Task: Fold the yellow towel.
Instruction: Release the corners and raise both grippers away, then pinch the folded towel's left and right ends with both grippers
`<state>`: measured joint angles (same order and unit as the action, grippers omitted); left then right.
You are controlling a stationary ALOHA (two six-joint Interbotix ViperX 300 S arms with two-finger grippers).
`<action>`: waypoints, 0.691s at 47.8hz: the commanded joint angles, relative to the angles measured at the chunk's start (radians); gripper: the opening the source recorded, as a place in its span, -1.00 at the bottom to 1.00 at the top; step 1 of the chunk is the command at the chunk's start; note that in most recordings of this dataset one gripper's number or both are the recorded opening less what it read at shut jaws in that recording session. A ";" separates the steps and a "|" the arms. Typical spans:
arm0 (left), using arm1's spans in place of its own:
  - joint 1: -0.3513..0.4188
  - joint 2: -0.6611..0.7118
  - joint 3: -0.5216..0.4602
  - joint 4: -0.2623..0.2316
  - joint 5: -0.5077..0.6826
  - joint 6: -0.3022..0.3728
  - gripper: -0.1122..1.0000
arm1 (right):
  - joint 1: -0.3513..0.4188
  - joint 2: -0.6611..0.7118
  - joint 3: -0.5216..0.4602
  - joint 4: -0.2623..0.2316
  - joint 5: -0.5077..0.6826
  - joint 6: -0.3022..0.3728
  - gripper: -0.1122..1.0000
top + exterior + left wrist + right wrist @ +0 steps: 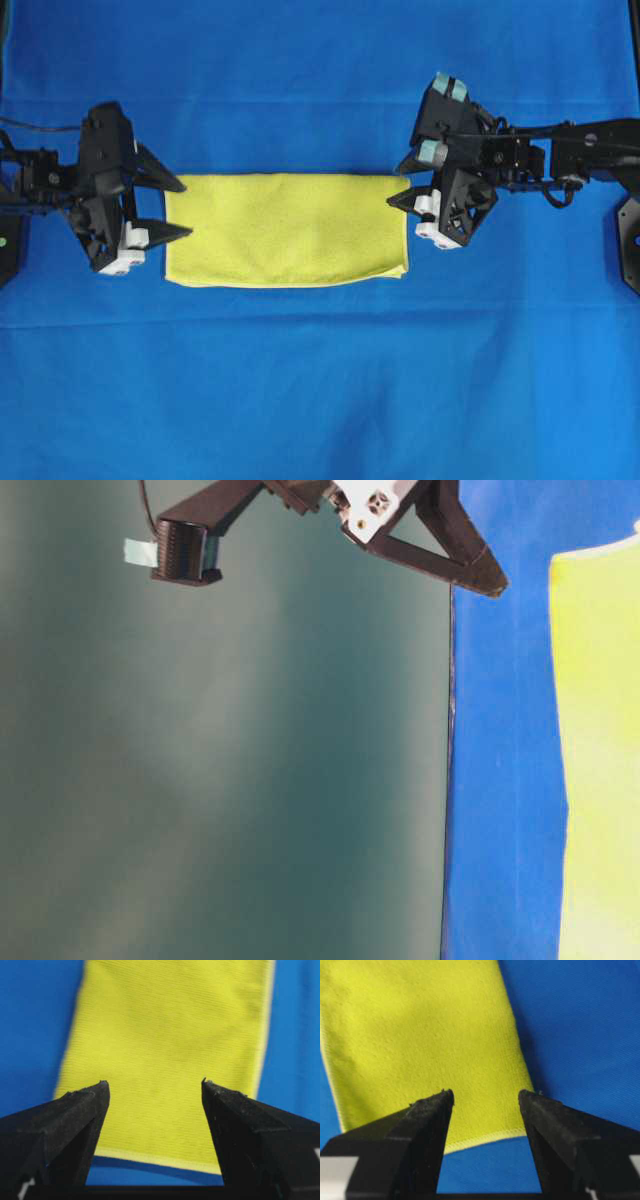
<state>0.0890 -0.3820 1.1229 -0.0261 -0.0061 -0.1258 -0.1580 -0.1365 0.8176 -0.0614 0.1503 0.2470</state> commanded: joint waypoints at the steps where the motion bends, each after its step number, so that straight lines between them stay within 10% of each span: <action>1: 0.038 0.014 -0.020 0.000 -0.008 0.025 0.46 | -0.018 0.014 -0.025 -0.009 -0.008 0.000 0.27; 33: 0.140 0.249 -0.011 0.000 -0.097 0.066 0.44 | -0.095 0.202 -0.046 -0.017 -0.028 0.002 0.27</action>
<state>0.2255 -0.1243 1.1229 -0.0261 -0.0951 -0.0614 -0.2500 0.0767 0.7839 -0.0767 0.1289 0.2470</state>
